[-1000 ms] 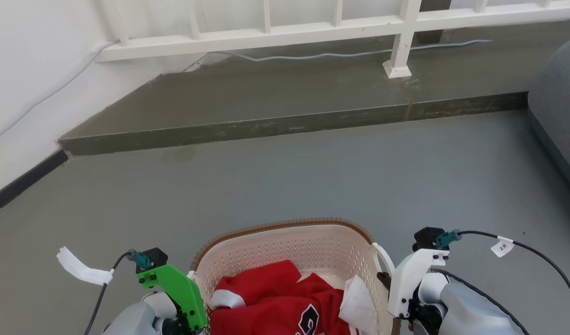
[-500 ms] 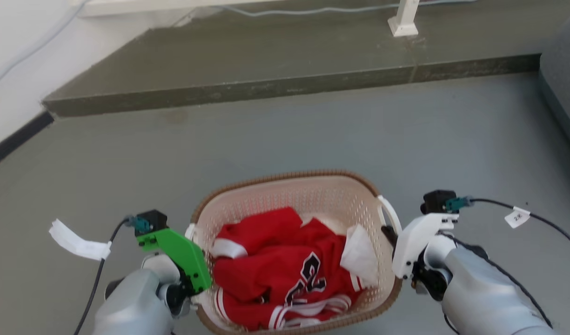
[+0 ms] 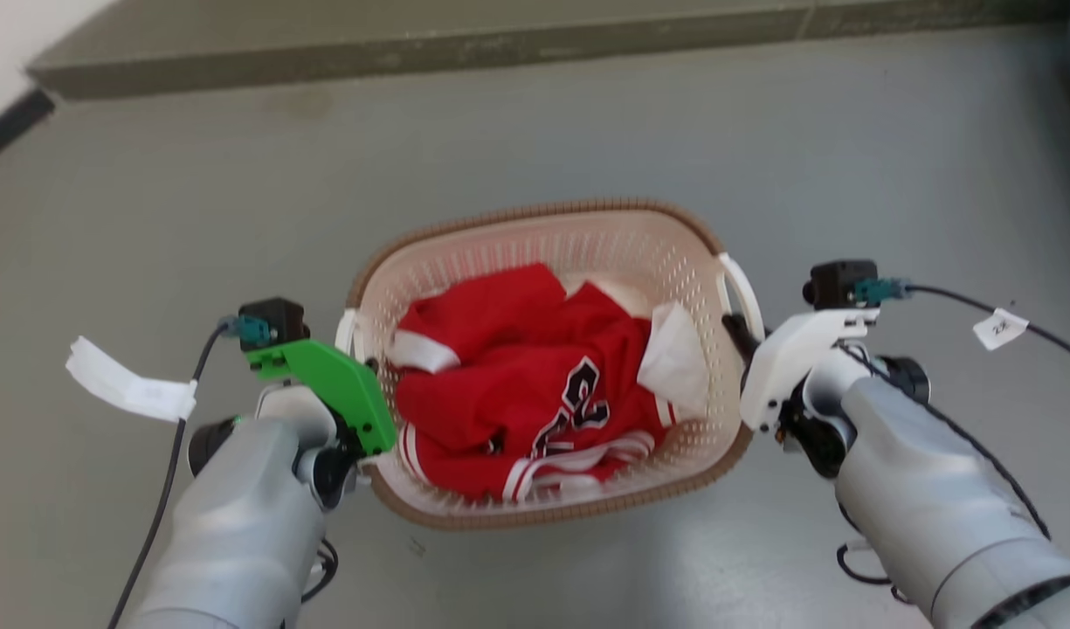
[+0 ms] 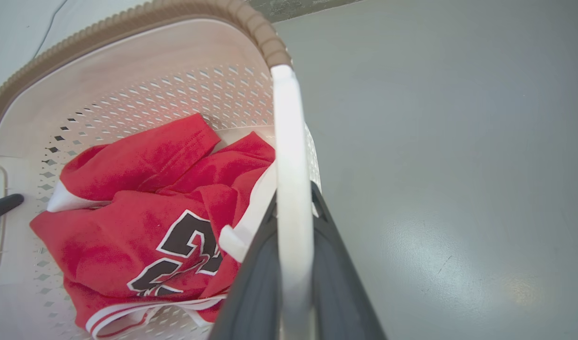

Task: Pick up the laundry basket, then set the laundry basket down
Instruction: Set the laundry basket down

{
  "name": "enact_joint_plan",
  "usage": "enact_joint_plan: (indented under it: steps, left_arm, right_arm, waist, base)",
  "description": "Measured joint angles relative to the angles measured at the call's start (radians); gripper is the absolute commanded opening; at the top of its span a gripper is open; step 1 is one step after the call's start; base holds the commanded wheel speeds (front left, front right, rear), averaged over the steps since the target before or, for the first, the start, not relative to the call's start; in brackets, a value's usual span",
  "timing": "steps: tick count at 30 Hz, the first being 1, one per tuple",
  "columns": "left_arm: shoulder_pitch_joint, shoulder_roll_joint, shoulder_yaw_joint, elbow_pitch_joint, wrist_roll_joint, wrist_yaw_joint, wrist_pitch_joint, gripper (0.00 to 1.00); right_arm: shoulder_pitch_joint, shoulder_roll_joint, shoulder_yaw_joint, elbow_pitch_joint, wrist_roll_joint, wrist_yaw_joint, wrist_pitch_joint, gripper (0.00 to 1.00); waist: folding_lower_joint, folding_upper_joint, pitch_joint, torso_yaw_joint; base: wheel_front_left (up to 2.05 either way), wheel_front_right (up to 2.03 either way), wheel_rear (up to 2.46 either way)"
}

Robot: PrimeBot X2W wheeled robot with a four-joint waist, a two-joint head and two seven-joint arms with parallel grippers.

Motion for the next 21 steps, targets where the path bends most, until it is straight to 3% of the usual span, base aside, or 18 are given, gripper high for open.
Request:
enact_joint_plan:
  steps: [21]
  left_arm:
    - [-0.197,0.023,-0.020,-0.007,0.052,0.017,-0.034,0.00]
  right_arm:
    - [-0.189,-0.014,0.005,-0.014,-0.029,-0.007,-0.044,0.00]
  waist:
    - [0.0001,0.0000,0.270,-0.004]
  base:
    - [0.00,0.00,0.00]
